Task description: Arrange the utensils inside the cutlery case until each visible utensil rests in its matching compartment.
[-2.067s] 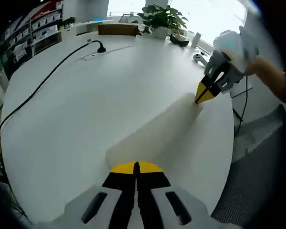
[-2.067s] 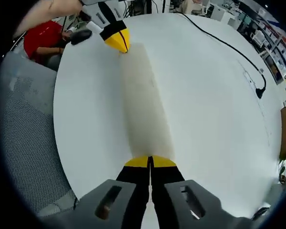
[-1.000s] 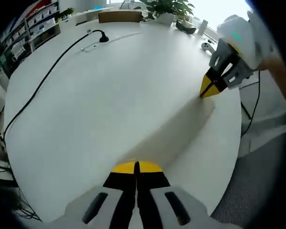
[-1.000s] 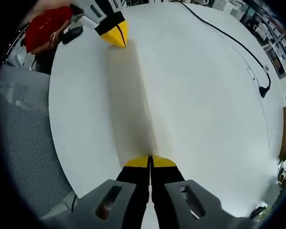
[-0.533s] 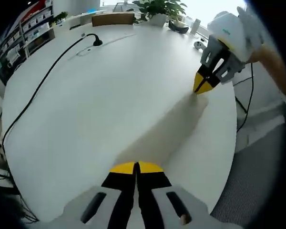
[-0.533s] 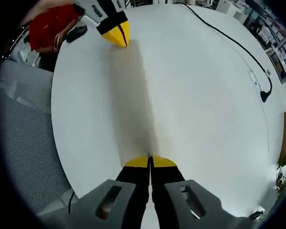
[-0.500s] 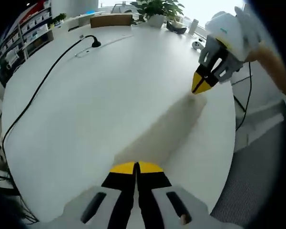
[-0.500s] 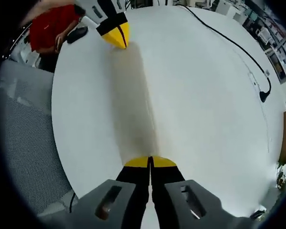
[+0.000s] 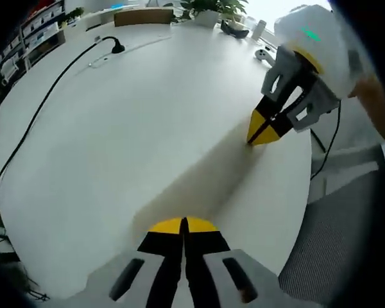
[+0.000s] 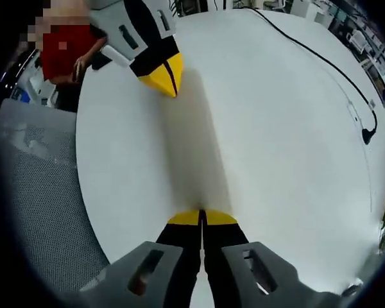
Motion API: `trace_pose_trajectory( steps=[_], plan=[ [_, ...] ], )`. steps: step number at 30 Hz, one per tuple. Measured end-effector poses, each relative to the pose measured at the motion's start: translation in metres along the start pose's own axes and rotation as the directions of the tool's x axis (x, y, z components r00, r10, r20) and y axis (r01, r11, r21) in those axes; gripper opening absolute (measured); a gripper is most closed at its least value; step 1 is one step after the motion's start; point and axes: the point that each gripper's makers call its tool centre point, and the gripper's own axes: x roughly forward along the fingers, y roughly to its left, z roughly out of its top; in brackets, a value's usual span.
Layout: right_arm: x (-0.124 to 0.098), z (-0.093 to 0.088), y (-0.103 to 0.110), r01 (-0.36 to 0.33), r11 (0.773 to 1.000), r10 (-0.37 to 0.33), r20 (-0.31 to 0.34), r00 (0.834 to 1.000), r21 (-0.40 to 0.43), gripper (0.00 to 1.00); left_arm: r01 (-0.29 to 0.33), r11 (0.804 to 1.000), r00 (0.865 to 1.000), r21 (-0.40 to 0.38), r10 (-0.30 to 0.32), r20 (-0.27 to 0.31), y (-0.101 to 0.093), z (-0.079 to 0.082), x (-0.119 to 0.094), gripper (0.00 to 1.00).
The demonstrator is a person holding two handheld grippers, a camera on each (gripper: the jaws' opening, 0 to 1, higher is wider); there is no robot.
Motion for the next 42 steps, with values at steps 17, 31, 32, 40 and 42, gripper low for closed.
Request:
trace_pose_trajectory(
  steps=[17,31,32,40,42],
  plan=[
    [0.0013,-0.0013,-0.0026,0.028,0.999,-0.029,-0.027,0.999,-0.018,0.0,-0.038,0.998,0.999,0.051,0.039,-0.021,-0.0011,-0.0011,0.0038,0.0],
    [0.0032,0.0003,-0.0074,0.025,0.999,-0.027,-0.051,0.998,-0.045,0.0,-0.042,0.997,0.999,0.063,0.044,-0.025,-0.001,-0.0019,0.0043,0.0],
    [0.0033,0.0006,-0.0077,0.026,0.999,-0.028,-0.051,0.998,-0.046,0.0,-0.044,0.997,0.999,0.066,0.045,-0.025,-0.0015,-0.0022,0.0041,0.0],
    [0.0034,0.0012,-0.0093,0.026,0.999,-0.027,-0.041,0.999,-0.04,0.0,-0.045,0.997,0.999,0.07,0.047,-0.022,-0.0017,-0.0018,0.0031,0.0],
    [0.0034,0.0012,-0.0094,0.027,0.999,-0.028,-0.042,0.999,-0.041,0.0,-0.044,0.997,0.999,0.063,0.045,-0.021,-0.0013,-0.0016,0.0031,0.0]
  ],
)
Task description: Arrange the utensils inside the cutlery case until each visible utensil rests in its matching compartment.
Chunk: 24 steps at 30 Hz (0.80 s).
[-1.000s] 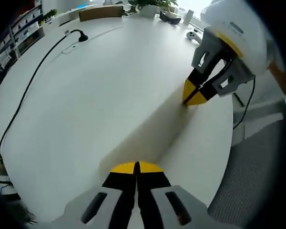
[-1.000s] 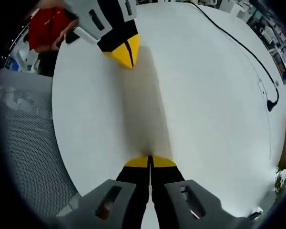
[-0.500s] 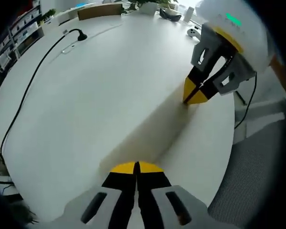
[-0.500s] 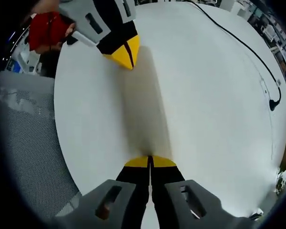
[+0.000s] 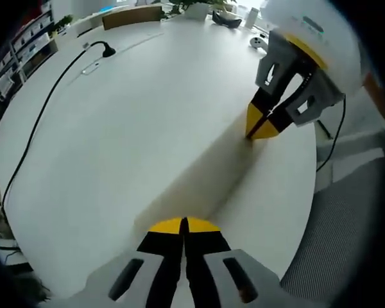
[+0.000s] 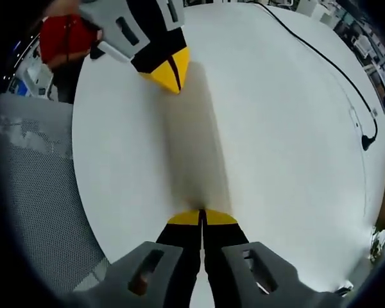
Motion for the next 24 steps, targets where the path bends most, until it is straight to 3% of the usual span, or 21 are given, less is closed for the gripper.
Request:
trace_pose_trajectory(
  steps=[6,11,12,16,17,19,20,21,22,23,24],
  plan=[
    [-0.002,-0.001,0.0,-0.02,1.0,0.02,0.024,1.0,-0.008,0.0,0.005,1.0,1.0,-0.003,-0.005,-0.002,0.001,0.001,0.0,0.0],
    [-0.008,0.001,0.005,-0.093,0.996,0.093,0.156,0.983,-0.007,0.0,0.034,0.999,0.998,-0.014,-0.033,0.055,0.001,-0.001,-0.002,0.01],
    [-0.01,0.001,0.003,-0.08,0.997,0.078,0.181,0.98,0.005,0.02,0.04,0.999,0.998,-0.023,-0.039,0.051,0.0,-0.005,-0.003,0.01],
    [-0.03,0.004,-0.004,-0.037,0.997,0.014,0.319,0.948,0.066,0.24,0.022,0.999,0.971,-0.032,-0.014,0.238,0.004,0.009,-0.026,0.06],
    [-0.031,-0.002,-0.004,-0.033,0.997,0.01,0.312,0.95,0.068,0.3,-0.001,1.0,0.966,-0.03,0.008,0.259,0.009,0.01,-0.031,0.09],
    [-0.026,-0.007,-0.007,-0.019,0.998,0.001,0.296,0.955,0.057,0.47,-0.075,0.995,0.946,0.067,0.05,0.319,0.02,0.016,-0.04,0.23],
    [-0.024,-0.008,-0.008,0.021,1.0,-0.021,0.291,0.956,0.005,0.51,-0.102,0.983,0.938,0.154,0.043,0.345,0.022,0.02,-0.042,0.3],
    [-0.021,-0.01,-0.005,0.025,0.999,-0.016,0.285,0.958,-0.028,0.54,-0.07,0.968,0.925,0.243,-0.028,0.378,0.012,0.024,-0.039,0.42],
    [-0.019,-0.011,-0.002,0.017,1.0,-0.01,0.277,0.961,-0.022,0.55,-0.063,0.96,0.905,0.272,-0.06,0.421,0.007,0.031,-0.038,0.52],
    [-0.016,-0.013,0.001,0.013,1.0,-0.007,0.272,0.962,-0.02,0.56,-0.054,0.961,0.895,0.27,-0.073,0.439,0.009,0.035,-0.033,0.6],
    [-0.014,-0.013,0.001,0.014,1.0,-0.006,0.273,0.962,-0.026,0.57,-0.05,0.964,0.902,0.26,-0.068,0.426,0.01,0.033,-0.028,0.7]
  ],
)
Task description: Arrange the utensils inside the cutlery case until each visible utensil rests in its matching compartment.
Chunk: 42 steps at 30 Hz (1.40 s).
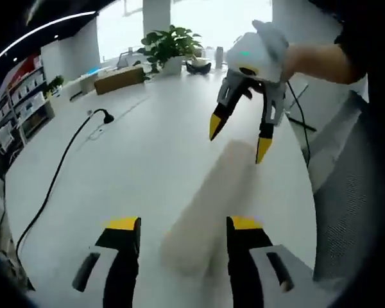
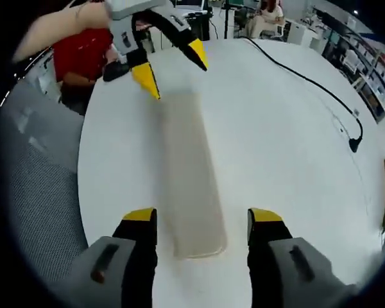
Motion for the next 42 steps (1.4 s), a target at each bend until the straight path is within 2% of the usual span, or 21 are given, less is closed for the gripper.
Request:
trace_pose_trajectory(
  steps=[1,3,5,7,8,10,11,12,13,14,15,16,17,23,32,42],
  plan=[
    [0.002,-0.001,0.001,-0.002,1.0,0.002,0.004,1.0,-0.009,0.59,0.017,0.999,1.0,0.027,-0.016,-0.026,-0.004,0.0,0.006,0.75],
    [0.005,-0.007,0.004,-0.012,1.0,0.012,-0.009,1.0,-0.026,0.61,0.015,0.992,1.0,0.122,-0.012,-0.026,-0.003,-0.004,0.014,0.78],
    [0.009,-0.012,0.004,-0.004,0.998,0.002,-0.029,1.0,-0.061,0.62,0.034,0.995,0.998,0.096,-0.03,-0.047,-0.007,-0.009,0.025,0.79],
    [0.012,-0.016,0.005,-0.015,0.994,0.011,-0.039,0.999,-0.105,0.63,0.072,0.994,0.997,0.077,-0.069,-0.044,-0.014,-0.009,0.034,0.78],
    [0.016,-0.018,0.005,-0.008,0.993,0.003,-0.046,0.999,-0.119,0.62,0.065,0.994,0.996,0.086,-0.06,-0.06,-0.014,-0.012,0.038,0.77],
    [0.022,-0.023,0.002,-0.006,0.986,-0.006,-0.07,0.998,-0.165,0.58,0.088,0.989,0.994,0.119,-0.079,-0.072,-0.019,-0.015,0.04,0.67],
    [0.024,-0.024,0.002,-0.002,0.988,-0.009,-0.066,0.998,-0.158,0.56,0.085,0.988,0.995,0.127,-0.077,-0.069,-0.019,-0.015,0.039,0.61],
    [0.026,-0.023,0.0,-0.001,0.988,-0.009,-0.059,0.998,-0.155,0.54,0.092,0.983,0.994,0.157,-0.083,-0.068,-0.021,-0.017,0.041,0.59],
    [0.027,-0.014,0.003,-0.016,0.992,0.015,-0.009,1.0,-0.122,0.51,0.104,0.986,0.992,0.134,-0.092,-0.09,-0.023,-0.022,0.042,0.58],
    [0.026,-0.013,-0.002,0.003,0.994,-0.003,-0.002,1.0,-0.113,0.44,0.119,0.988,0.987,0.098,-0.106,-0.124,-0.028,-0.031,0.042,0.56],
    [0.026,-0.014,0.002,-0.024,0.995,0.023,-0.014,1.0,-0.099,0.42,0.128,0.988,0.984,0.091,-0.116,-0.133,-0.029,-0.035,0.042,0.54],
    [0.025,-0.018,0.004,-0.013,0.995,0.009,-0.035,0.999,-0.096,0.41,0.112,0.988,0.986,0.106,-0.097,-0.133,-0.028,-0.036,0.042,0.52],
    [0.026,-0.016,0.005,-0.016,0.993,0.013,-0.029,0.999,-0.119,0.41,0.098,0.989,0.983,0.112,-0.079,-0.164,-0.027,-0.04,0.039,0.49],
    [0.026,-0.015,0.015,-0.031,0.987,0.022,-0.055,0.998,-0.155,0.41,0.085,0.99,0.982,0.111,-0.064,-0.179,-0.043,-0.043,0.034,0.48],
    [0.023,-0.028,0.039,-0.061,0.974,0.049,-0.061,0.997,-0.219,0.41,0.075,0.994,0.979,0.084,-0.058,-0.196,-0.078,-0.05,0.025,0.46],
    [0.019,-0.042,0.08,-0.067,0.968,0.055,-0.055,0.997,-0.244,0.41,0.091,0.991,0.978,0.094,-0.071,-0.197,-0.119,-0.059,0.014,0.45]
  ],
)
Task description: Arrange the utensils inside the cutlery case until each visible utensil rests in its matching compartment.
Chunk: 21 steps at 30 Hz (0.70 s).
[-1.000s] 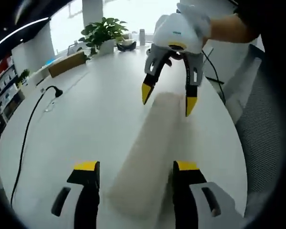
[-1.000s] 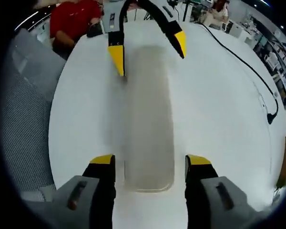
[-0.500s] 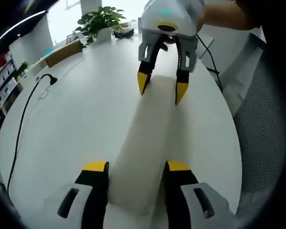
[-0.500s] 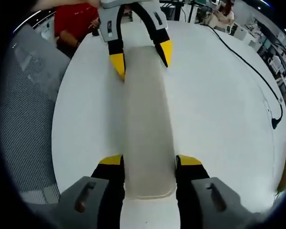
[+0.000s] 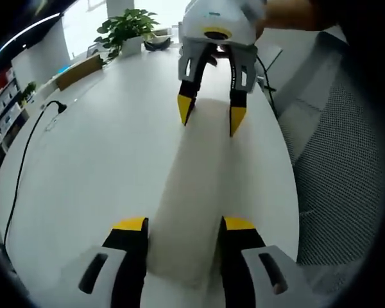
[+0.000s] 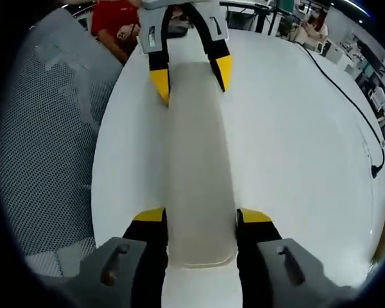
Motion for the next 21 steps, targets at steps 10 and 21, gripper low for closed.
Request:
trace_pose_trajectory(
  steps=[10,21],
  plan=[
    [-0.004,-0.008,0.029,-0.016,0.999,0.015,-0.016,1.0,-0.037,0.41,0.019,0.999,1.0,0.032,-0.019,-0.019,-0.033,-0.002,-0.002,0.44],
    [-0.004,-0.011,0.036,-0.024,0.998,0.023,-0.023,0.999,-0.051,0.41,0.023,0.999,0.999,0.046,-0.022,-0.033,-0.042,-0.008,0.002,0.45]
  ],
)
